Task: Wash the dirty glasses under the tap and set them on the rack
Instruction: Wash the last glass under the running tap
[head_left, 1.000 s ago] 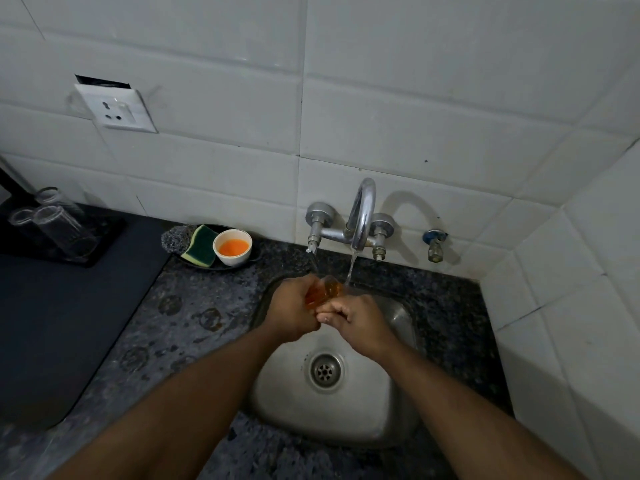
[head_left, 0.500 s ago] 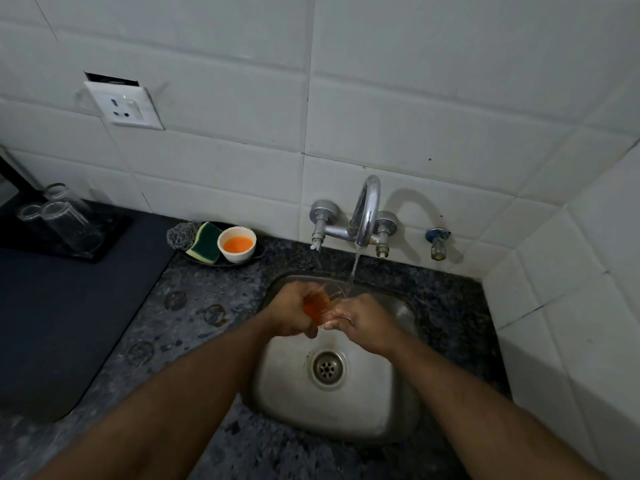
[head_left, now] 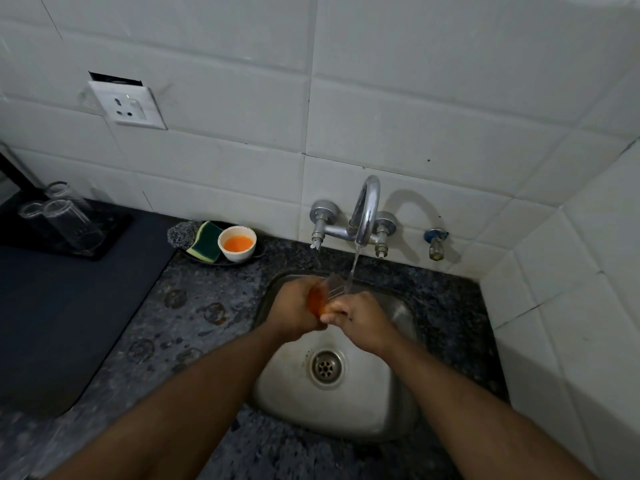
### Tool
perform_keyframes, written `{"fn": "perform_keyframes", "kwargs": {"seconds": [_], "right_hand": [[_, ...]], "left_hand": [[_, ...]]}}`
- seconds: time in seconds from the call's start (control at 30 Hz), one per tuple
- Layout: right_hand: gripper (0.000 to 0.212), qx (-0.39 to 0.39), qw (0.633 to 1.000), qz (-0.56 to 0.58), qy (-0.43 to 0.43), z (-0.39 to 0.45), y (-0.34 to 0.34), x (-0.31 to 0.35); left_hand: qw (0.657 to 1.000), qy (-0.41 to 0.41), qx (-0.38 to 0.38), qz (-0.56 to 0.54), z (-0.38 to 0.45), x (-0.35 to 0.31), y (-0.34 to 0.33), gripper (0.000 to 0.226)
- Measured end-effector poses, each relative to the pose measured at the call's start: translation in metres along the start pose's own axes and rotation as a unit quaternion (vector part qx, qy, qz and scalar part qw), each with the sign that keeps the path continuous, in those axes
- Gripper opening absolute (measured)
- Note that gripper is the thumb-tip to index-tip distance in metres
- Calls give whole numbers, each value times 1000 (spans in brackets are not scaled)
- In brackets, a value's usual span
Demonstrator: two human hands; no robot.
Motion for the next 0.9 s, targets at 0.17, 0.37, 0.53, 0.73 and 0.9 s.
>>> {"fn": "perform_keyframes", "kwargs": {"seconds": [0.17, 0.37, 0.53, 0.73, 0.9], "right_hand": [[15, 65, 996, -58, 9, -3, -4, 0], [7, 58, 996, -65, 8, 1, -6, 2], [14, 54, 998, -31, -5, -3, -7, -2], [10, 100, 990, -98, -16, 3, -13, -4], [9, 68, 997, -11, -19, 1, -9, 1]], "left_hand": [[999, -11, 12, -28, -5, -5, 0, 48], [999, 10, 29, -27, -4, -1, -2, 63], [998, -27, -58, -10, -11, -9, 6, 45], [999, 21, 31, -26, -10, 1, -6, 58], [997, -19, -80, -10, -11, -7, 8, 47]]}}
Point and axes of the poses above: each hand's wrist, its own z-axis towards the middle knuckle, its own y-axis out of the back of the hand, x = y × z, the point moved 10 cm from there along z, towards the middle knuckle, and after that the axes turned 10 degrees about -y, right-handed, at the moved point
